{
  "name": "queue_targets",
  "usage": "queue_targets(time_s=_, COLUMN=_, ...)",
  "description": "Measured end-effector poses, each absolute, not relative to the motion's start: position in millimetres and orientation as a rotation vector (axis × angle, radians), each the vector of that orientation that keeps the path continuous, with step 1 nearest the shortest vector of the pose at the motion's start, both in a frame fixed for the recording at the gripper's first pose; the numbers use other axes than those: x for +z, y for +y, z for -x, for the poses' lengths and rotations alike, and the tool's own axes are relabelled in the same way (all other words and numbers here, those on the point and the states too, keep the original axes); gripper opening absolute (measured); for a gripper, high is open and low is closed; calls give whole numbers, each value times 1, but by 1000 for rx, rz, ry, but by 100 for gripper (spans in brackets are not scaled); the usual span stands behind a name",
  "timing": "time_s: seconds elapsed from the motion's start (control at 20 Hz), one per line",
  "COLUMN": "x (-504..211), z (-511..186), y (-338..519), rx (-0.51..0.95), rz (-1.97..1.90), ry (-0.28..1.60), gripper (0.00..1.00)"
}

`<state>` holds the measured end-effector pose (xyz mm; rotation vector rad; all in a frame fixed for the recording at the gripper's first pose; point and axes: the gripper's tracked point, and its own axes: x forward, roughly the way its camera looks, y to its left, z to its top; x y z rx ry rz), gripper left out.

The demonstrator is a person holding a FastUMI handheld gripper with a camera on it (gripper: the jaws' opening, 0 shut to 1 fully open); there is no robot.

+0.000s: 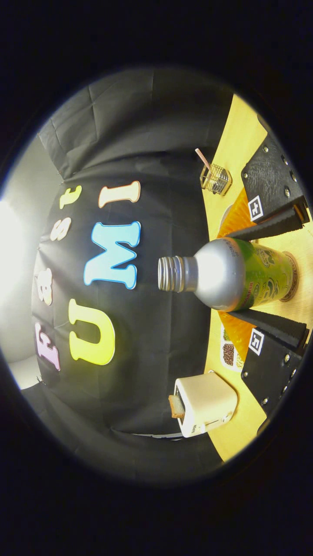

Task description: Take the bottle from table, then pour the juice into the cup, finally place the bottle on the coaster

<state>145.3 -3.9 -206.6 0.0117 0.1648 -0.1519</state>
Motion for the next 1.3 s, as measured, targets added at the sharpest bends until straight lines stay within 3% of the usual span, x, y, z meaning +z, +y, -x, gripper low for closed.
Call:
queue_targets(time_s=0.5, x=-264, z=-165, y=-1, rx=-153, rz=8, ry=225, gripper=75)
queue_targets(time_s=1.0, x=-266, z=-163, y=-3, rx=-160, rz=-4, ry=176, gripper=76)
queue_targets(time_s=1.1, x=-263, z=-160, y=-1, rx=-153, rz=-4, ry=186, gripper=81)
queue_targets(time_s=1.2, x=-244, z=-153, y=1, rx=-136, rz=5, ry=157, gripper=99)
queue_targets(time_s=1.3, x=-215, z=-145, y=-3, rx=-138, rz=26, ry=105, gripper=98)
